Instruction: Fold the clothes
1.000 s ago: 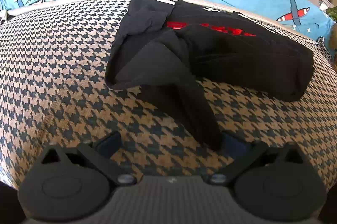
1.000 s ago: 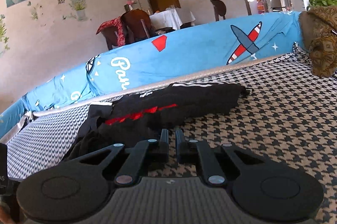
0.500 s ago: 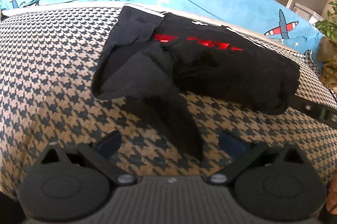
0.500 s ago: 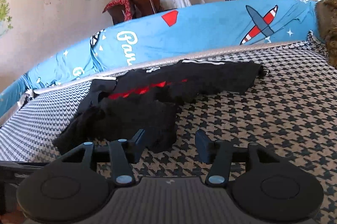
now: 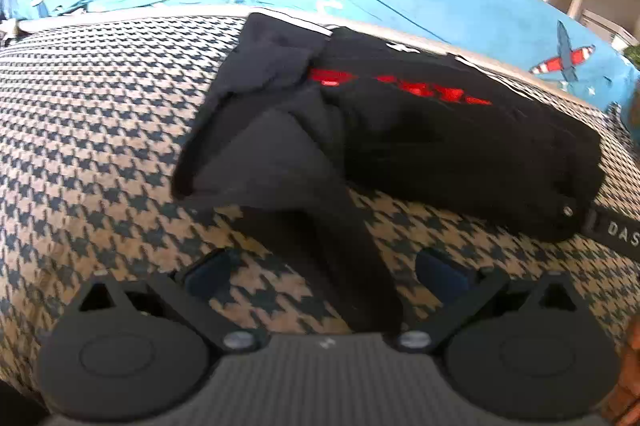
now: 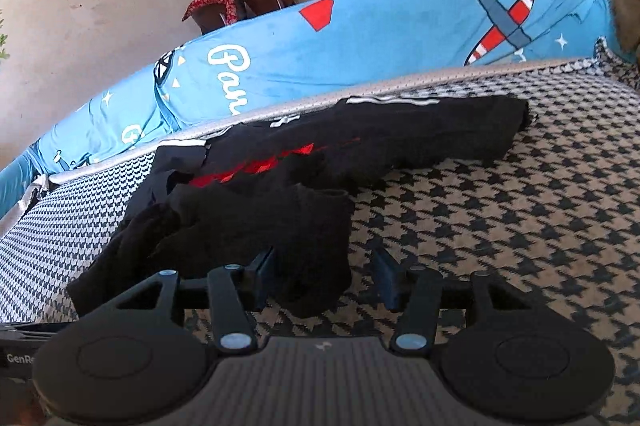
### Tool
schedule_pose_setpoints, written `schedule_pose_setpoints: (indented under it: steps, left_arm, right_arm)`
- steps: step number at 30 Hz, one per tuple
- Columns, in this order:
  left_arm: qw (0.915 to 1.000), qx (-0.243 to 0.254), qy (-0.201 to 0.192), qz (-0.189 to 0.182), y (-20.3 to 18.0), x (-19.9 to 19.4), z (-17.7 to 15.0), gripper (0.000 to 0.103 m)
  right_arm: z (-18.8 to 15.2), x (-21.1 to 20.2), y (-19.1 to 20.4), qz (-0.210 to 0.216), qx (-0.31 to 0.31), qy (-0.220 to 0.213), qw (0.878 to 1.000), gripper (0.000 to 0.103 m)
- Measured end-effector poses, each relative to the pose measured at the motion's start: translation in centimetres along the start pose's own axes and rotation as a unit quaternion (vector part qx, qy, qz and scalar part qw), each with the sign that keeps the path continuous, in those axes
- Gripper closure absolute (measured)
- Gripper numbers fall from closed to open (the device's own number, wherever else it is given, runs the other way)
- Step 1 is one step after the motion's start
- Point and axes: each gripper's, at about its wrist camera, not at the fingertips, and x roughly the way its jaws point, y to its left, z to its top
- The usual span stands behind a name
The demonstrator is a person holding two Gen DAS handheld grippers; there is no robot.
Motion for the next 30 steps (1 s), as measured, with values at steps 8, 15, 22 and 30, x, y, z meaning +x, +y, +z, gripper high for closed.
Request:
schedule_pose_setpoints:
  steps: [8, 15, 22, 30]
  left_arm:
    - [0.9988, -0.035, -0.015, 0.033, 2.1, -0.6, 0.5, 0.039]
    - [0.9962, -0.049, -0.027, 0.067, 2.9, -1.8, 0.6, 0.060]
    - [0.9945, -0.043, -0.060, 0.074, 3.4, -4.8, 0.8, 0.060]
    - [0.9939, -0.013, -0.089, 0.065, 3.3, -8.4, -1.3, 0.060]
  right_arm:
    - [0.4, -1.0, 0.9, -0.001, -0.012, -0.016, 1.000, 0.092]
    - [0.3, -4.0, 2.1, -0.055, -0.059, -0.071, 0.994, 0.094]
    - [-0.9, -8.1, 3.0, -0.102, -0.099, -0.119, 0.983, 0.094]
    - [-3.5, -12.8, 2.5, -0.123, -0.102, -0.128, 0.979, 0.094]
